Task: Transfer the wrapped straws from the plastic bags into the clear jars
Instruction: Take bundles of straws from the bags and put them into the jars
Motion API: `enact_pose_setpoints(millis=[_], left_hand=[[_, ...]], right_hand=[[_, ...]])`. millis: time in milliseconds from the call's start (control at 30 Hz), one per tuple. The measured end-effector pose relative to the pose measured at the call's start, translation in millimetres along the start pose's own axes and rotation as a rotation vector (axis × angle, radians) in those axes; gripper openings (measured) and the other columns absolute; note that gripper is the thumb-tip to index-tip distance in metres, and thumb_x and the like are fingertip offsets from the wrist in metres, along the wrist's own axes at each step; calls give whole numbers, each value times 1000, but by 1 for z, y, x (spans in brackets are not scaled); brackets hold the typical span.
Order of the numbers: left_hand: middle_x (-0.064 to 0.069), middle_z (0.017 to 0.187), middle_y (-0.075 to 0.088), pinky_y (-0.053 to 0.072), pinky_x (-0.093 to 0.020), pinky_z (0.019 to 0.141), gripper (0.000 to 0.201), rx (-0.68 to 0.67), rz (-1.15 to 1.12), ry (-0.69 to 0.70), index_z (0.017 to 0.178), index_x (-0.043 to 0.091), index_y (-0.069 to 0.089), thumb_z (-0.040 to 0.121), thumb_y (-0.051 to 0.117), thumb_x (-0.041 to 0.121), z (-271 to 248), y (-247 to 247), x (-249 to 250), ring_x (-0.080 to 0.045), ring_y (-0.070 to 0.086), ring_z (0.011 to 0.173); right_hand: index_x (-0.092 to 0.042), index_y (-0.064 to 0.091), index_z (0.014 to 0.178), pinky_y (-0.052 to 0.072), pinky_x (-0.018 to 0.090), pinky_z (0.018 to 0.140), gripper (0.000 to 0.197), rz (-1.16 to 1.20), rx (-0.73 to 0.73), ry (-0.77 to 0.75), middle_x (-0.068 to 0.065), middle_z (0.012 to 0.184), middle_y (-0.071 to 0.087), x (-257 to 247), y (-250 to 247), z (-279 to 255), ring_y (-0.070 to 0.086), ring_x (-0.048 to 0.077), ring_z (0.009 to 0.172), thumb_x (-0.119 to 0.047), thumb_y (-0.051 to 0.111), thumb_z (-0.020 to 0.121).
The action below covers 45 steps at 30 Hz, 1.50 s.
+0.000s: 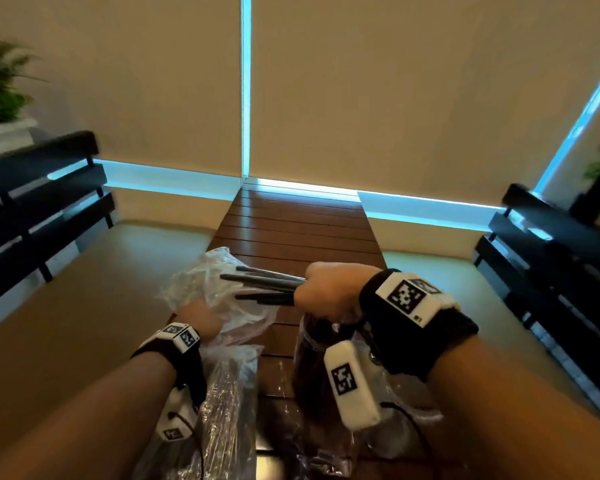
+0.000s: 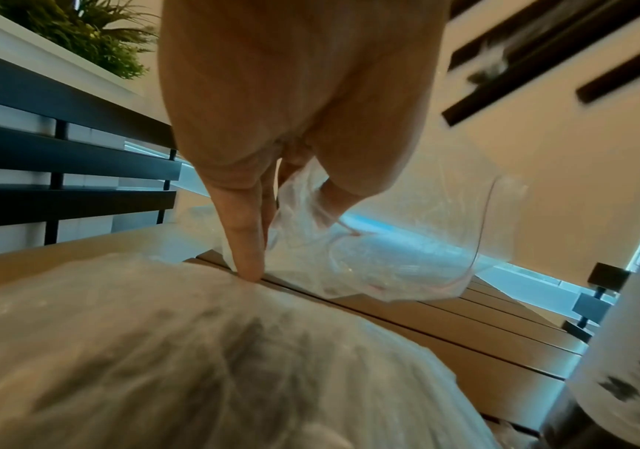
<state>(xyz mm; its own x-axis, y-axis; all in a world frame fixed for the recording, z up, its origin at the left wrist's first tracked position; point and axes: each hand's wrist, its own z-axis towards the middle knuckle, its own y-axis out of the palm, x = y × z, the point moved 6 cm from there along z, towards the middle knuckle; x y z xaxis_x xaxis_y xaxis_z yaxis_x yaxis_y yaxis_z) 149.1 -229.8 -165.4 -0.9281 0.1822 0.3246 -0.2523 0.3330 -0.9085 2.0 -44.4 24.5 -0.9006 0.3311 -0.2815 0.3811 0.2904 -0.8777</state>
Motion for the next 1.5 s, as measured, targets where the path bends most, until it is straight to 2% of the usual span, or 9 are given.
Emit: enact_pose_setpoints(millis=[100,200,367,500,667,833,1100,1333,1500], left_hand=[[-11,122,63,52,-32,90,41,-1,62,80,128,7,54,92,60,26,-9,8,17,-27,63,108],[12,134,44,43,-28,99,56,-122,28,247,137,40,41,87,65,53,-26,15,41,-19,52,124],[-4,142,53,37,-45,104,85,-117,-1229,272,145,9,42,81,61,62,-66,-55,81,-24,52,126],[-19,131,61,40,-53,108,85,-274,-1656,458,135,3,55,85,48,71,-93,-108,101,-33,57,123],[-1,86,62,48,-42,102,37,-162,-1737,385,79,18,64,73,77,52,-104,-135,125,-19,65,90],[4,55,47,45,-33,67,21,104,-1604,321,80,17,59,83,77,27,-121,-151,149,-13,48,56],[6,54,40,46,-27,57,40,407,-1429,695,60,19,46,83,78,27,-160,-186,168,-11,43,50],[-8,60,50,49,-32,62,31,444,-1152,882,71,7,53,84,77,23,-182,-193,175,-18,53,57],[-4,58,46,44,-30,57,36,486,-1119,824,65,11,49,83,78,22,-179,-183,168,-18,47,56]], right_hand=[[-4,61,88,36,24,47,21,48,83,12,10,74,61,15,-25,-16,50,19,57,-24,53,89],[-9,59,105,43,25,54,24,158,199,-59,8,88,66,24,-36,-15,61,22,69,-27,56,89],[-19,41,107,57,43,64,23,224,350,-151,6,86,60,28,3,6,62,25,71,-32,53,91],[-20,35,108,53,40,64,23,236,436,-219,2,83,62,25,21,16,63,26,71,-31,50,93],[-24,29,107,53,38,58,25,238,524,-368,0,82,61,0,30,25,62,17,66,-26,50,94],[-28,27,109,59,38,66,36,375,594,-403,-2,91,59,0,35,31,63,13,75,-26,59,93],[-22,43,108,54,30,72,60,614,522,-208,-6,99,60,14,17,31,62,12,85,-46,83,70],[-19,57,75,51,24,51,24,750,363,-147,1,66,64,12,19,50,59,10,47,-20,81,74],[-24,54,116,55,31,65,62,600,258,-172,-2,101,66,5,29,51,66,14,83,-28,88,64]])
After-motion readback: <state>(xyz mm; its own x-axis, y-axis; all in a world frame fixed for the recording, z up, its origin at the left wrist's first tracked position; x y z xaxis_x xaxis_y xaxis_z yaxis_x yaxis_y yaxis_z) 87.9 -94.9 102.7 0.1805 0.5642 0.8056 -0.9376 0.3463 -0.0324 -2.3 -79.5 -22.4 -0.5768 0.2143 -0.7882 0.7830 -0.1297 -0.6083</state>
